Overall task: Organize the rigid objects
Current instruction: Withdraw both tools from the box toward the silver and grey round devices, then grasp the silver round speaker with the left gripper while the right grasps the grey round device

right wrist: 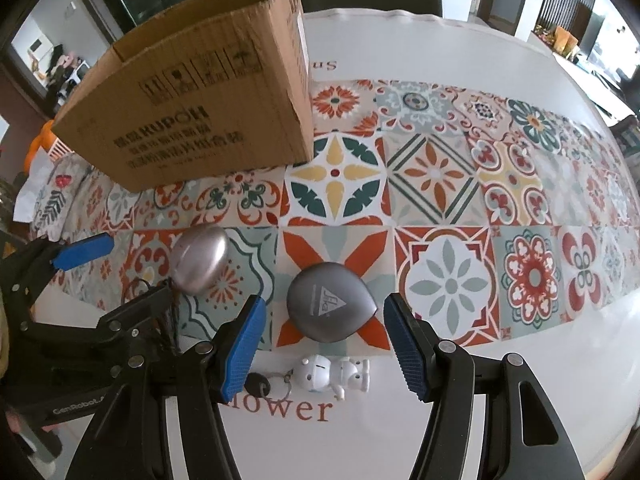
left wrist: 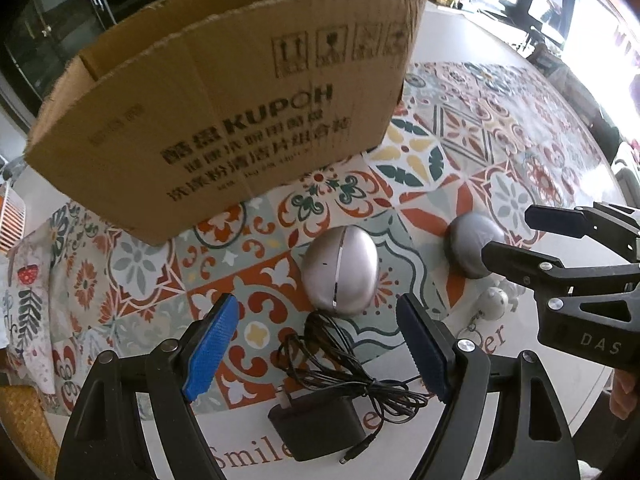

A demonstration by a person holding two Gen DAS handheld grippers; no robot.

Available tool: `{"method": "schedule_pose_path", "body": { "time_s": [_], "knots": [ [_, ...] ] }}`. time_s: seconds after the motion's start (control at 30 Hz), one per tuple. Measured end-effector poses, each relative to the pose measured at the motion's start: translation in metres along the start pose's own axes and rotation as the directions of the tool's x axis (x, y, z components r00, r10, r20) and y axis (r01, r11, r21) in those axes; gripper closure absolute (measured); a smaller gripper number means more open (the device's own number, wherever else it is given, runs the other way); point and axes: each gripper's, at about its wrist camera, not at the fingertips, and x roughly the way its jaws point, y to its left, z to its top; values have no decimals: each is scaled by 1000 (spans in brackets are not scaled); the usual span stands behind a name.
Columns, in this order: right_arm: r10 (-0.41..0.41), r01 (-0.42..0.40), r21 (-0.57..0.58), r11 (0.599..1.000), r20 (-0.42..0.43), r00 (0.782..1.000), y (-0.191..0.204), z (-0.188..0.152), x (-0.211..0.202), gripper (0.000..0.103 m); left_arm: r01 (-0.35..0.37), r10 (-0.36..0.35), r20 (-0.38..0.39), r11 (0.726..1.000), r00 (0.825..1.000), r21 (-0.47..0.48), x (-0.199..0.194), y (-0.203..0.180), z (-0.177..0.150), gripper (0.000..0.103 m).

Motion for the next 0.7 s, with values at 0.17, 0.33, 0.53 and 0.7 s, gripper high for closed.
{"method": "schedule_pose_path", "body": {
  "time_s": [0.17, 0.33, 0.53, 0.7],
  "knots": [
    [10, -10, -6, 1000, -26, 1000, -2, -1, 11, 41, 4, -3, -19, 999, 1000, 33, 13, -4, 1, 22],
    [17, -18, -10, 1000, -64, 998, -3, -2, 25, 41, 12, -11, -36, 999, 999, 46, 23, -5, 3, 22],
    [9, -11, -21, 1000, -85, 996, -3, 0, 37, 39, 20, -17, -49, 999, 999, 50, 35, -3, 8, 22],
    [12, -15, -28, 1000, -101, 995, -3, 4, 46, 38, 21, -19, -54, 999, 998, 45, 46, -4, 16, 22]
  ]
}}
